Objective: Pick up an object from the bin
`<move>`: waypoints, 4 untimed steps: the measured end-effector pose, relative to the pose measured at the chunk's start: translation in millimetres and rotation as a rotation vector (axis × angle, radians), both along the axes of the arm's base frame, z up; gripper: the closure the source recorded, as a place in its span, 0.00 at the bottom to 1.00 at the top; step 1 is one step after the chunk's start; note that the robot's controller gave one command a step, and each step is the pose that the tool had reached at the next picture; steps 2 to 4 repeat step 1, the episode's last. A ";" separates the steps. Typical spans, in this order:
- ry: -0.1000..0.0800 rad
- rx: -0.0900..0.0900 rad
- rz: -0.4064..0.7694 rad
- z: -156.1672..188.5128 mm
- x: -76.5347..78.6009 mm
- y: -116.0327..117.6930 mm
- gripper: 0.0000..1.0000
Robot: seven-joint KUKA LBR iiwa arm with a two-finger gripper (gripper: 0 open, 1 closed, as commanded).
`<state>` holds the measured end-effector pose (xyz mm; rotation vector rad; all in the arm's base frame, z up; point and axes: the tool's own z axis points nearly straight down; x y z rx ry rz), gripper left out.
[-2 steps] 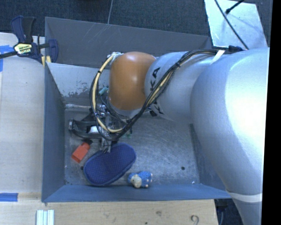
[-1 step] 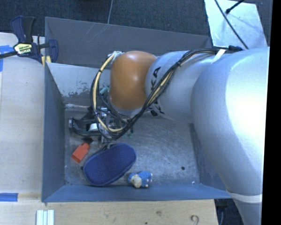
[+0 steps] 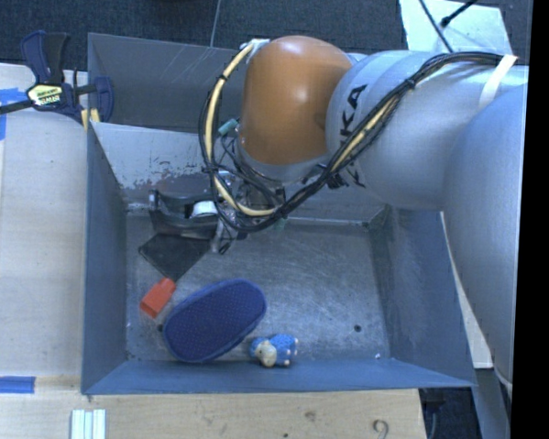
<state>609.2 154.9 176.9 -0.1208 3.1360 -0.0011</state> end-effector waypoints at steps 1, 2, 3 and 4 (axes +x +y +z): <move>0.004 -0.001 0.005 42.6 -14.1 -2.4 1.00; 0.004 -0.001 0.005 42.6 -14.1 -2.4 1.00; 0.004 -0.001 0.005 42.6 -14.1 -2.4 1.00; 0.004 -0.001 0.005 42.6 -14.1 -2.4 1.00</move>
Offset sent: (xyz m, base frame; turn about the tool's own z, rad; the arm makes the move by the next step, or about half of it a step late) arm -0.0136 -0.0012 0.0429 -0.0062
